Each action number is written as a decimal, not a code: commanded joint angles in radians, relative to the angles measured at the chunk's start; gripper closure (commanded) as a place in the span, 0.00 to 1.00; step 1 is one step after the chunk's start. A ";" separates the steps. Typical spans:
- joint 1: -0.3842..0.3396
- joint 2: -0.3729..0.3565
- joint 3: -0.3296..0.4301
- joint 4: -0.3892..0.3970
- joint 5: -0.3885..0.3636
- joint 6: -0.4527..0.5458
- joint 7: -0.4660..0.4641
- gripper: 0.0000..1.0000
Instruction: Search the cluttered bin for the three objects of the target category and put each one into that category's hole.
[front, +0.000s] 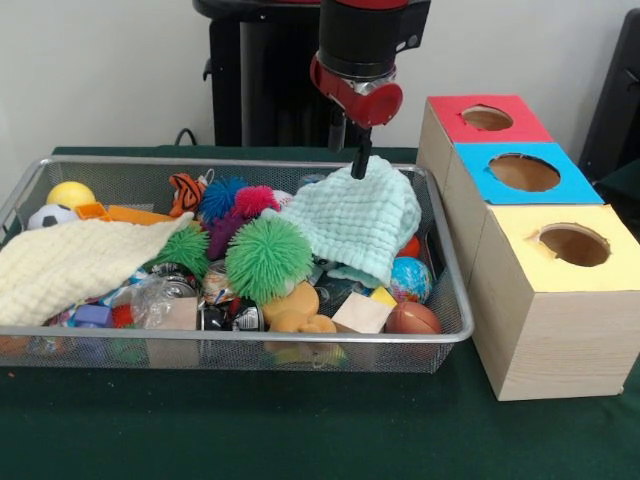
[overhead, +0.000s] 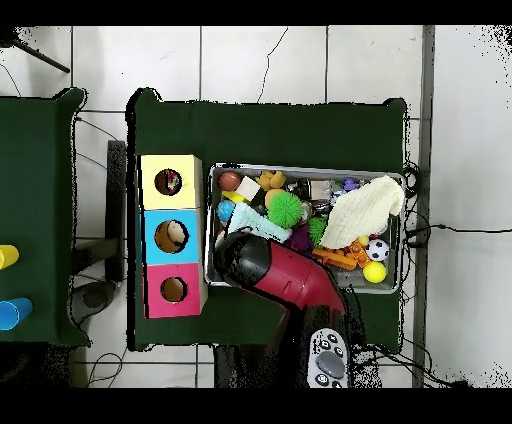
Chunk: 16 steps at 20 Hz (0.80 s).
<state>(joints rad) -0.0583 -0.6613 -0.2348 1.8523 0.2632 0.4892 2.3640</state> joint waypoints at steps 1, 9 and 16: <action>-0.032 -0.036 0.036 -0.005 0.054 0.073 0.159 0.00; -0.048 -0.025 -0.047 -0.166 -0.022 0.187 0.107 0.00; -0.036 0.236 -0.143 -0.376 -0.044 0.055 0.168 0.00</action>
<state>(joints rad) -0.0766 -0.6192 -0.3496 1.6550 0.2557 0.5817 2.3640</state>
